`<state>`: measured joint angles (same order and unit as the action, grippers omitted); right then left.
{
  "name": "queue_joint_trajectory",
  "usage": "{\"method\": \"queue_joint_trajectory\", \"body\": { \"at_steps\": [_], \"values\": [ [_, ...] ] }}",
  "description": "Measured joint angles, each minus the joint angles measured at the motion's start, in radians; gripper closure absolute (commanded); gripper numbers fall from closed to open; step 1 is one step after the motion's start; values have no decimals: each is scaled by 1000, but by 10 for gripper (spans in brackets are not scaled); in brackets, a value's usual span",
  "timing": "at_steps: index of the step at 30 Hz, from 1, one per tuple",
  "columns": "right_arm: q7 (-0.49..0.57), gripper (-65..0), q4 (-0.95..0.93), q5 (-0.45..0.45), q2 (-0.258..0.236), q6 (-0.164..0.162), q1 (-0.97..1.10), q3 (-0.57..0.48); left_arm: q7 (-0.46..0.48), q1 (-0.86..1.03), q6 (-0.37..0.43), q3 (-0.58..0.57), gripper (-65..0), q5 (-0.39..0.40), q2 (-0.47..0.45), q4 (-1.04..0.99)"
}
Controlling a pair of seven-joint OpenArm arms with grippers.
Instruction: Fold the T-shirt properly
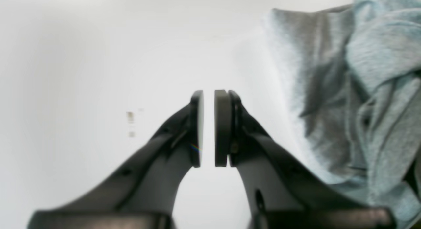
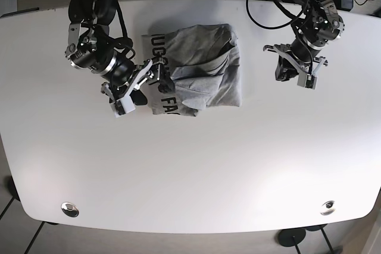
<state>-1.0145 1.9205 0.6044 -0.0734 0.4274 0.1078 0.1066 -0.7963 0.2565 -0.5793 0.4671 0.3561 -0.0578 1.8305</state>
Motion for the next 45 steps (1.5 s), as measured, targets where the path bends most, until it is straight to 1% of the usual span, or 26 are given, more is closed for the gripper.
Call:
{"method": "queue_joint_trajectory", "body": {
  "at_steps": [1,3,4,6,7,12,15,18,20,23,25,27,31,33,35,38,40,42,44,45],
  "values": [
    [1,-495,-27,6,-10,3,0,-5,1,-1,0,0,-43,0,-10,-1],
    [0,-495,-103,-2,-10,-1,4,-6,1,20,0,0,-43,2,-24,-1],
    [0,-495,-126,-1,-8,4,6,-10,0,29,0,0,-43,3,-23,-1],
    [2,-495,-168,-9,-12,-1,6,-58,-4,34,-1,0,-43,-1,-23,-1],
    [3,-495,-184,-13,-5,-1,3,-90,-1,34,0,0,-43,0,-24,-1],
    [9,-495,-240,-14,85,-2,-57,-232,-3,65,0,1,-42,-1,-23,-1],
    [8,-495,-280,-13,154,-2,-114,-282,1,76,-1,0,-42,3,-20,0],
    [10,-495,-314,-6,194,-1,-178,-304,1,91,-1,0,-42,3,-20,2],
    [13,-495,-319,-5,195,-2,-195,-298,-3,100,0,0,-40,1,-20,12],
    [7,-495,-319,-4,181,-2,-188,-296,5,110,-1,2,-39,4,-21,32],
    [9,-495,-319,2,154,-1,-167,-300,2,112,-6,67,-42,3,-16,32],
    [6,-495,-319,-5,139,-2,-135,-297,5,108,4,89,-42,-5,-26,24],
    [8,-495,-319,-2,143,-2,-105,-307,5,66,-2,78,-42,4,-22,-84],
    [8,-495,-319,-17,138,-3,-108,-359,3,71,-1,78,-42,1,-22,-117],
    [8,-495,-322,-13,150,-2,-114,-395,1,73,-4,76,-42,0,-18,-120],
    [14,-495,-390,-10,196,-2,-180,-447,4,70,-110,18,-42,-1,-19,-120],
    [50,-495,-441,-4,217,-2,-208,-470,4,69,-111,-5,-42,0,-18,-119],
    [99,-495,-507,-2,217,-2,-253,-522,-3,59,-114,-10,-42,-3,-17,-92],
    [130,-495,-545,-2,217,-2,-296,-554,3,64,-114,3,-42,-2,-18,-34],
    [161,-495,-562,7,217,-3,-324,-576,5,80,-118,34,-42,11,-17,14]
  ]
}}
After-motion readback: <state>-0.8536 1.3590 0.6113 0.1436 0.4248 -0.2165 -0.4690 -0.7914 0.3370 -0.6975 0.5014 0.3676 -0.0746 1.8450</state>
